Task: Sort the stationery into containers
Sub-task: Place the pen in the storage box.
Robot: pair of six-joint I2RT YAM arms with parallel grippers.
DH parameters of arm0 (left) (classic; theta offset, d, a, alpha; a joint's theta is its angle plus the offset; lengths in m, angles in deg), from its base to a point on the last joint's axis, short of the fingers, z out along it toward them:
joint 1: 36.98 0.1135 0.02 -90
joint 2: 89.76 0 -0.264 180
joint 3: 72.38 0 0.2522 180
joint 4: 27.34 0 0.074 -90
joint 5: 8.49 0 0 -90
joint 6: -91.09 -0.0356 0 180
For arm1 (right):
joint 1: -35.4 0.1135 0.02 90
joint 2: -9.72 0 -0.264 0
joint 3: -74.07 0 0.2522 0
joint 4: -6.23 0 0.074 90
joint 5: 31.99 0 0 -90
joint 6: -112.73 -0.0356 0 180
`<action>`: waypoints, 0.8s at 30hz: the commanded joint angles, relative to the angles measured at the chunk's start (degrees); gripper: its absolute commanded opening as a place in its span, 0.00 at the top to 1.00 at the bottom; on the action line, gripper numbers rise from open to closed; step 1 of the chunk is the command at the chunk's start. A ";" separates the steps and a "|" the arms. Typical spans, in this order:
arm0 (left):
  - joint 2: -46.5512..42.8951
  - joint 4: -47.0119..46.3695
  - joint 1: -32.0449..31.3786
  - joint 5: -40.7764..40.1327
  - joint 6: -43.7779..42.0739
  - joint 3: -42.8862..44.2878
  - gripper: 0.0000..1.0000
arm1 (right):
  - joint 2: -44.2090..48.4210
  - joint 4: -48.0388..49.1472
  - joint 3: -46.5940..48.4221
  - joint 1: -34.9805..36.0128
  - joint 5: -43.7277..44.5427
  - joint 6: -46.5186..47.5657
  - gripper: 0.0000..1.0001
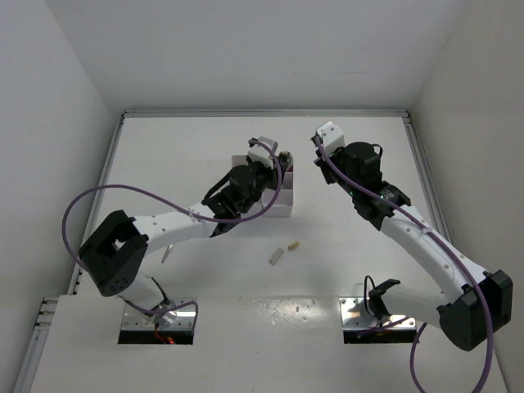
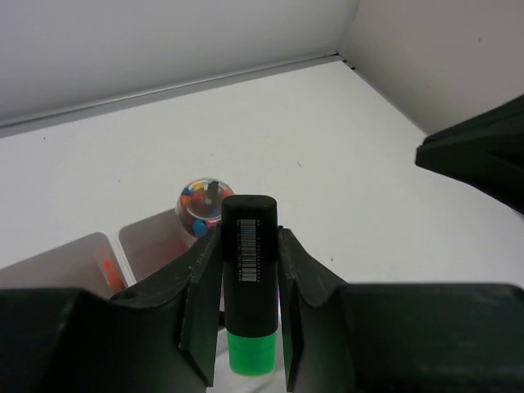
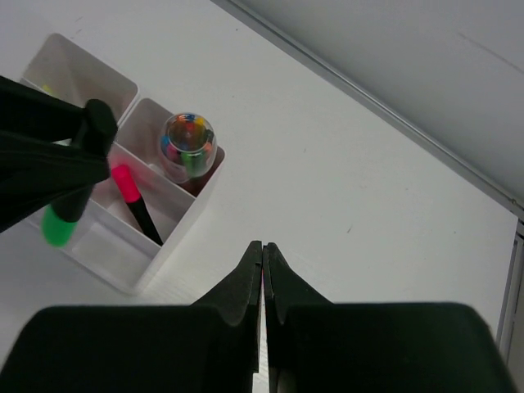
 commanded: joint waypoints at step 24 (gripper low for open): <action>17.20 -32.82 7.51 7.28 -0.75 -3.24 1.00 | -0.47 4.46 -1.62 -0.15 1.01 1.18 1.00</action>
